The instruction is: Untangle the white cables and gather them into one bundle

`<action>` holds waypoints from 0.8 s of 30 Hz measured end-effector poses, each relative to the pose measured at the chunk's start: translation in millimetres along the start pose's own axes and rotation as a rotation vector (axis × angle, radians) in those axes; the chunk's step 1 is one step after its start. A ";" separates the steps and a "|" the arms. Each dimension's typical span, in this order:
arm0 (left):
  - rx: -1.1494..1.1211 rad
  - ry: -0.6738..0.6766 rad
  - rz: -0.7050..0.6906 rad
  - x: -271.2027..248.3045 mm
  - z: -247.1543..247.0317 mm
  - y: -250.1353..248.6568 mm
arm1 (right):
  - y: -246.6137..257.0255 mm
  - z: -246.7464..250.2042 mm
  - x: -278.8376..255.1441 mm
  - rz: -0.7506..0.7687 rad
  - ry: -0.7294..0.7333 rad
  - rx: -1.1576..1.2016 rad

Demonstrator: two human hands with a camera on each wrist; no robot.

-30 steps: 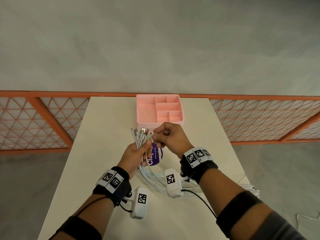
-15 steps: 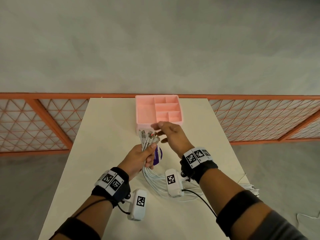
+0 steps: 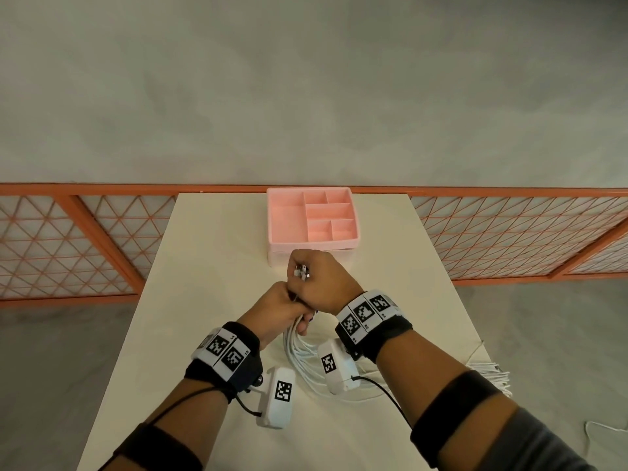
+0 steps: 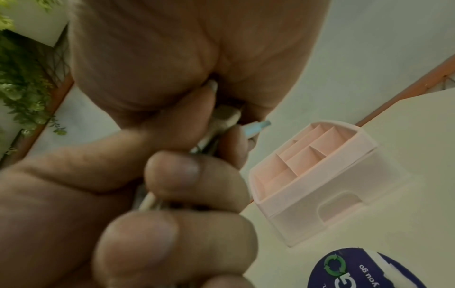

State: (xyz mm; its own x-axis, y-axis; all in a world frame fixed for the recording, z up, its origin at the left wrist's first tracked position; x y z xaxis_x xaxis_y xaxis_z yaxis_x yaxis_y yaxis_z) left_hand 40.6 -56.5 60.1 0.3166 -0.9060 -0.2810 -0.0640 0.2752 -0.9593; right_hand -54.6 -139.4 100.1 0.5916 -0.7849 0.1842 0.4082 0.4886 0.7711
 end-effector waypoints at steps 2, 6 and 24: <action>0.005 -0.005 0.004 0.0 -0.8 0.6 | -1.0 -1.4 0.4 0.009 -0.020 -0.035; 0.066 -0.007 -0.013 -0.1 -2.7 -2.5 | -2.0 -8.1 -2.5 0.046 -0.087 -0.075; -0.923 -0.547 0.159 28.2 35.8 -25.1 | -95.9 2.3 -67.9 -0.363 0.251 -0.207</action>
State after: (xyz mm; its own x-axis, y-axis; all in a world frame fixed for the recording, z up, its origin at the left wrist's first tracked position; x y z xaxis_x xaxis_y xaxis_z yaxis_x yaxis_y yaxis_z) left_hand 85.0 -77.4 77.4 0.6059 -0.5521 -0.5728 -0.7569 -0.1784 -0.6287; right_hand -135.5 -133.9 15.1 0.5243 -0.8152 -0.2461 0.7337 0.2858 0.6165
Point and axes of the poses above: each hand's wrist, its own x-axis towards the middle knuckle, its own z-axis out of the back of the hand, y = z × x, the point moved 1 cm from there along x, towards the middle knuckle, and after that the axes turned 14 degrees about -y, right-handed, at the moved point
